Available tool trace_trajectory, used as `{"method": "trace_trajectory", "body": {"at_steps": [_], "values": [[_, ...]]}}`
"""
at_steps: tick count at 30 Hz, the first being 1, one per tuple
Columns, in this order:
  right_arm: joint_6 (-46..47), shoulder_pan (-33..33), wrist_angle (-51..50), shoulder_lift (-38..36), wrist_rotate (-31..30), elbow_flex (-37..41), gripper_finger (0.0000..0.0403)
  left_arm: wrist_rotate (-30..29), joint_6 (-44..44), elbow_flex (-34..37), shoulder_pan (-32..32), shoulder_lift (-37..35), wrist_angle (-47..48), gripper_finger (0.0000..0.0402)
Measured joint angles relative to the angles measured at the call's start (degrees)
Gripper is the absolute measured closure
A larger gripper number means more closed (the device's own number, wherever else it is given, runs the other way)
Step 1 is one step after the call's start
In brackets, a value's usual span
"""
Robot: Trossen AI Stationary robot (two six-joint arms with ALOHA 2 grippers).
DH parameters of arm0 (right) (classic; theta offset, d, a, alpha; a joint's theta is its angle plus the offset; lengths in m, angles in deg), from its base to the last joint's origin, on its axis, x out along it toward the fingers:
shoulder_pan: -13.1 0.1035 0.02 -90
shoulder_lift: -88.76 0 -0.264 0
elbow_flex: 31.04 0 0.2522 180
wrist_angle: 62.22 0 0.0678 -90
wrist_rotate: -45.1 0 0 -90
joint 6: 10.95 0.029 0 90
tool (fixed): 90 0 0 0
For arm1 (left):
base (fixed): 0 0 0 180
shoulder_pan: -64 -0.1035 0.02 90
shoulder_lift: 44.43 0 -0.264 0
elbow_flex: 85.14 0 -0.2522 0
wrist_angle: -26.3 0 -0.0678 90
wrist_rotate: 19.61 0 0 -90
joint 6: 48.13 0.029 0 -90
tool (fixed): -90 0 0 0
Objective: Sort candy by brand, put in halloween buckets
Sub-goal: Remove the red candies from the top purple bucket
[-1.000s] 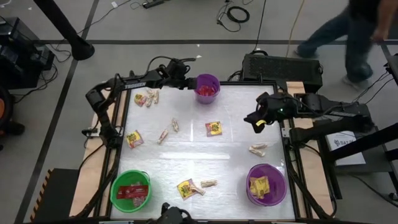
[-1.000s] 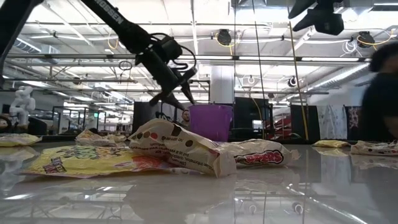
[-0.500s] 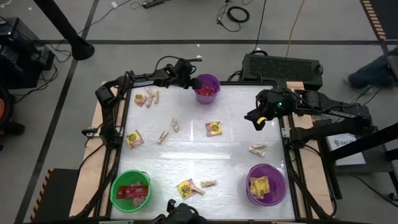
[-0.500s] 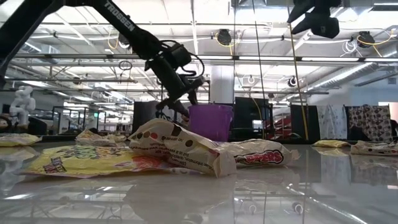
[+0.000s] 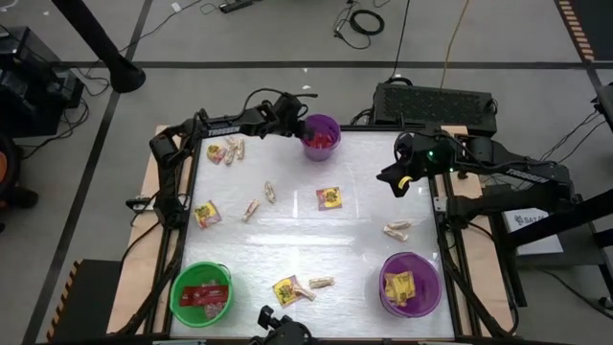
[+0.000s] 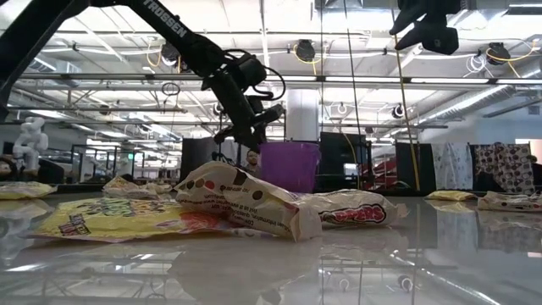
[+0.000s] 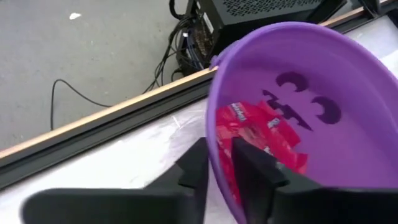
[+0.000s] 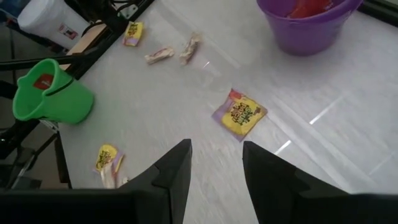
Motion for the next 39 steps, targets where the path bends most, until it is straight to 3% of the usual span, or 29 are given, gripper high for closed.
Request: {"method": "trace_trajectory", "body": {"at_steps": [5,15,27,39], "values": [[-0.78,-0.76,0.0,0.0,0.07,0.0,0.0266,-0.26,1.54,0.0,0.0,0.0,-0.26,0.0388],[-0.74,-1.13,-0.02,0.0,0.07,0.0,0.0266,-3.26,8.69,0.02,1.85,-0.31,-7.17,0.0396],[0.77,-1.13,-0.04,0.02,0.04,0.0,0.0266,-19.49,38.64,0.04,10.03,-0.52,-26.05,0.0396],[3.59,-1.15,-0.02,0.02,1.22,0.0,0.0266,-30.5,78.82,3.29,11.98,-0.52,-44.87,0.0396]]}}
